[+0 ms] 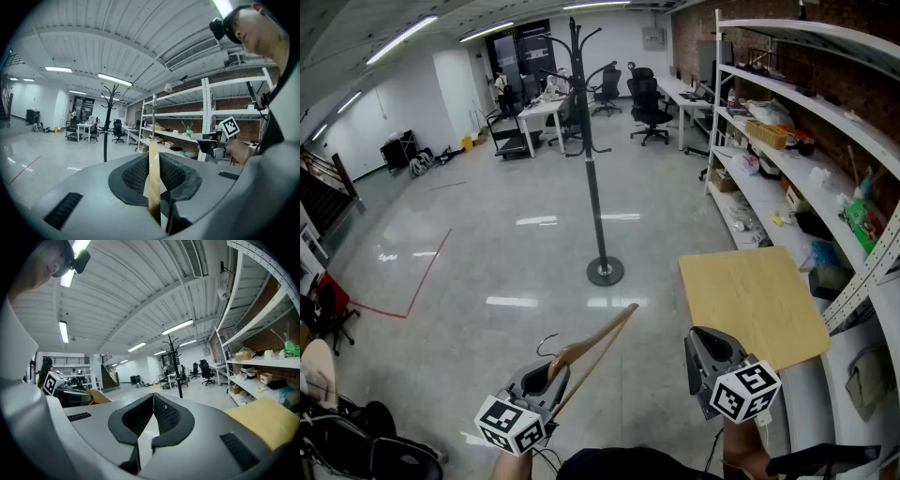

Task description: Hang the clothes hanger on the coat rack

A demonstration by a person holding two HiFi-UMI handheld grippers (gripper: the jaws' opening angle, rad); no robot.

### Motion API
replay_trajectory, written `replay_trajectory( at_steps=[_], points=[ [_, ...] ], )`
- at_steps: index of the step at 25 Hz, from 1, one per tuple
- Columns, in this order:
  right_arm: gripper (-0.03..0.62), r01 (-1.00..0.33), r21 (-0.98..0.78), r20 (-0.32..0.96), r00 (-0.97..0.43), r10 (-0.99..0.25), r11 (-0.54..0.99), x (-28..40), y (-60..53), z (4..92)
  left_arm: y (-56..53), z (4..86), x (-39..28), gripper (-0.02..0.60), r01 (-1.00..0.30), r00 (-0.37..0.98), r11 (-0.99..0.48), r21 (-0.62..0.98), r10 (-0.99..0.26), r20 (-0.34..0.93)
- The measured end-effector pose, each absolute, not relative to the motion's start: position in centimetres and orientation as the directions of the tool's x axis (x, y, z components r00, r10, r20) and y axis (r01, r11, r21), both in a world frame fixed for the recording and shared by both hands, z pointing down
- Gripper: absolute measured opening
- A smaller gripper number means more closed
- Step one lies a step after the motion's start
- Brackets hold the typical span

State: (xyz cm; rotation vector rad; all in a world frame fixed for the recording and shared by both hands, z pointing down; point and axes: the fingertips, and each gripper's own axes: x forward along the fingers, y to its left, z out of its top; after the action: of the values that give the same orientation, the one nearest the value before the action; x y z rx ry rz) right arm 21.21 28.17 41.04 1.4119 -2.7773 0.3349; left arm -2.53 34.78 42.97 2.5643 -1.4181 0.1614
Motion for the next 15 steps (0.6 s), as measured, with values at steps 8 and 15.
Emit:
replay_trajectory(
  at_steps=[8, 15],
  points=[
    [0.008, -0.763, -0.177, 0.087, -0.641, -0.763, 0.621, 21.1, 25.4, 40.7, 31.1, 42.1, -0.8, 0.052, -0.837, 0.546, -0.536, 0.109, -0.817, 0.186],
    [0.008, -0.808, -0.178, 0.123, -0.584, -0.802, 0.561, 20.3, 20.2, 41.4, 25.6, 42.6, -1.8, 0.052, -0.812, 0.582, -0.560, 0.162, -0.793, 0.180]
  ],
)
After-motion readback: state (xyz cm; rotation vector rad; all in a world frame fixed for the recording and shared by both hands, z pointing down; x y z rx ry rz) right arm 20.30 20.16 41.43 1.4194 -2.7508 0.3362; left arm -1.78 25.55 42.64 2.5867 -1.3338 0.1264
